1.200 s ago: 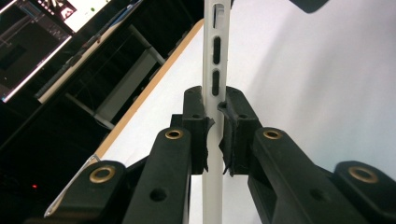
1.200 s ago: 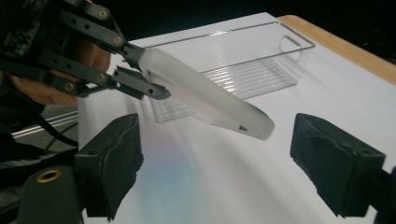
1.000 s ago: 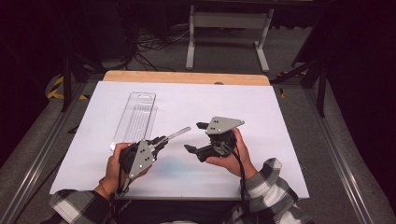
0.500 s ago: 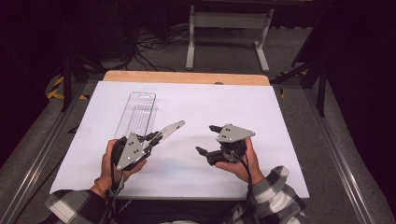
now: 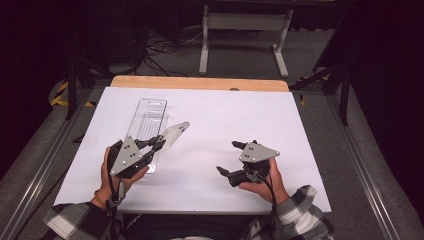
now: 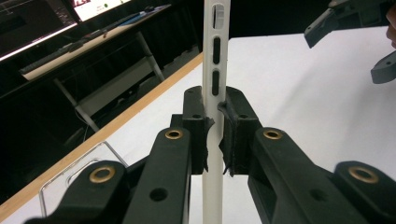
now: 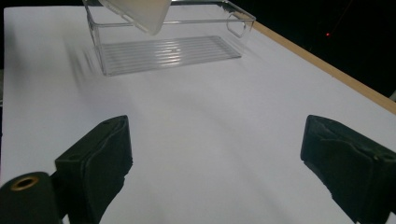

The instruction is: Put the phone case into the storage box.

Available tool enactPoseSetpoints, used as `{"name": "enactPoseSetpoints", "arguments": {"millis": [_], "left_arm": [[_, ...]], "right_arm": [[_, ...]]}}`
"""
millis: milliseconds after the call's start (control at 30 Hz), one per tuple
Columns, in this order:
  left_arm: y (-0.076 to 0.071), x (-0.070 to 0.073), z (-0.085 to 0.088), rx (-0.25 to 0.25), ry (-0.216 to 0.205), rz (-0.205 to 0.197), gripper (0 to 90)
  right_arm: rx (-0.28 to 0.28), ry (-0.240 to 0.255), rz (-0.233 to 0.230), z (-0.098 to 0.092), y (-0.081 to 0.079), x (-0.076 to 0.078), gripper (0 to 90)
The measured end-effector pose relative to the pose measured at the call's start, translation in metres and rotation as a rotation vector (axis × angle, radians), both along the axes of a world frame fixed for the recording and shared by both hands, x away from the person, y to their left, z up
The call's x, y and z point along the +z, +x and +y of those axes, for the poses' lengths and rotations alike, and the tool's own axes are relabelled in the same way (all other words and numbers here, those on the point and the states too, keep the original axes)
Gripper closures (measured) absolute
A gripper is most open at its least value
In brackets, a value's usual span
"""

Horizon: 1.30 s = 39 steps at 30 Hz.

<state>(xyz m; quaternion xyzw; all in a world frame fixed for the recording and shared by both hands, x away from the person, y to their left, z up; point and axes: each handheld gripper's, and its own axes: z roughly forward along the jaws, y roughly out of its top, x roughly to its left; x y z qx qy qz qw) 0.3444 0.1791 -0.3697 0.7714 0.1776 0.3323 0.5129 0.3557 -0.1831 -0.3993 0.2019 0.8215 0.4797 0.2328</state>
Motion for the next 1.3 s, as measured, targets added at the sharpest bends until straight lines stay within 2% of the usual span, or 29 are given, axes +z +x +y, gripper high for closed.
{"name": "enactPoseSetpoints", "arguments": {"millis": [300, 533, 633, 700, 733, 1033, 1300], "left_arm": [[0.003, 0.005, 0.013, 0.008, -0.046, 0.015, 81.6], [0.007, 0.009, 0.029, 0.022, -0.090, 0.028, 81.6], [0.008, 0.010, 0.032, 0.023, -0.099, 0.035, 81.5], [0.009, 0.010, 0.036, 0.030, -0.102, 0.026, 81.6], [0.009, 0.010, 0.038, 0.032, -0.112, 0.038, 81.6], [0.014, 0.011, 0.050, 0.046, -0.139, 0.047, 81.5], [0.020, 0.009, 0.060, 0.057, -0.162, 0.064, 81.5]], "right_arm": [[-0.054, 0.034, 0.020, -0.014, 0.006, -0.003, 8.7], [-0.055, 0.028, 0.012, -0.015, 0.008, -0.005, 9.3], [-0.056, 0.034, 0.008, -0.015, 0.009, -0.005, 9.3], [-0.055, 0.034, 0.006, -0.016, 0.009, -0.005, 9.4], [-0.056, 0.030, 0.004, -0.015, 0.009, -0.005, 9.4], [-0.059, 0.026, -0.026, -0.014, 0.008, -0.005, 9.7], [-0.059, 0.018, -0.031, -0.013, 0.008, -0.006, 9.7]]}}
